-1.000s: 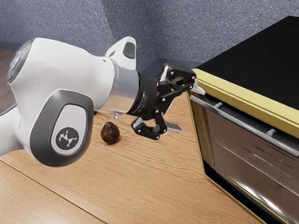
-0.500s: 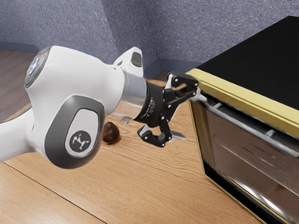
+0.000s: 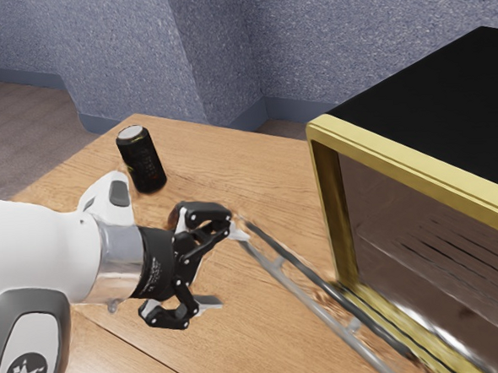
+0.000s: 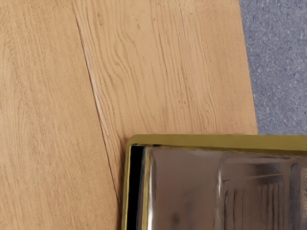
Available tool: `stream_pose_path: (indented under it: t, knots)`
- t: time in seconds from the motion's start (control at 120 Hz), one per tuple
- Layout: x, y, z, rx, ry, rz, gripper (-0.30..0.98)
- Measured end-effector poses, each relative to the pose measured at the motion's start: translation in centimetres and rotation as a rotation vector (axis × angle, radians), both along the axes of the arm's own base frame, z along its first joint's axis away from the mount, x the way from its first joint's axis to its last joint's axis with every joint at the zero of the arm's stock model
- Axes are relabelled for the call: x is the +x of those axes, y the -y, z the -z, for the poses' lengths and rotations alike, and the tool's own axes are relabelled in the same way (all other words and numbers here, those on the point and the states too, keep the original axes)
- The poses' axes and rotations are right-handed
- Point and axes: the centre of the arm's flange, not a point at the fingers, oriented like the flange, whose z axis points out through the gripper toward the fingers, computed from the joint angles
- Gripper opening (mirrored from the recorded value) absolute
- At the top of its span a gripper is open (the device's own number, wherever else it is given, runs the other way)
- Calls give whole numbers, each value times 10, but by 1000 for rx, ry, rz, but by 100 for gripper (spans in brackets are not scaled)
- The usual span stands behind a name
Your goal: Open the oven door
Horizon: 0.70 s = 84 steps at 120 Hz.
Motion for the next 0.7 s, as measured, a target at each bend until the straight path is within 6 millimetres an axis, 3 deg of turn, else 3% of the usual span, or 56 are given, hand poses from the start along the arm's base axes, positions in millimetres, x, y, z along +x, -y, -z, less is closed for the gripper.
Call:
stream_pose_path:
  t: [0.083, 0.15, 0.183, 0.233, 0.25, 0.275, 0.325, 0.383, 0.442, 0.508, 0.617, 0.7]
  knots:
    - [-39, -10, -6, 21, 74, -106, 68]
    - [-44, -10, -23, 56, 98, -132, 68]
    - [-25, -10, -98, 93, 117, -90, 68]
    - [12, -43, -222, 126, 119, -50, 68]
    - [26, -64, -246, 150, 98, -54, 68]
    - [44, -102, -262, 177, 44, -81, 68]
    - [76, -175, -242, 186, -125, -135, 68]
    - [93, -207, -192, 196, -323, -133, 69]
    - [97, -209, -154, 209, -467, -94, 69]
    - [93, -209, -126, 220, -581, -59, 69]
    - [88, -190, -97, 250, -698, 15, 69]
    - [85, -183, -87, 263, -745, 54, 69]
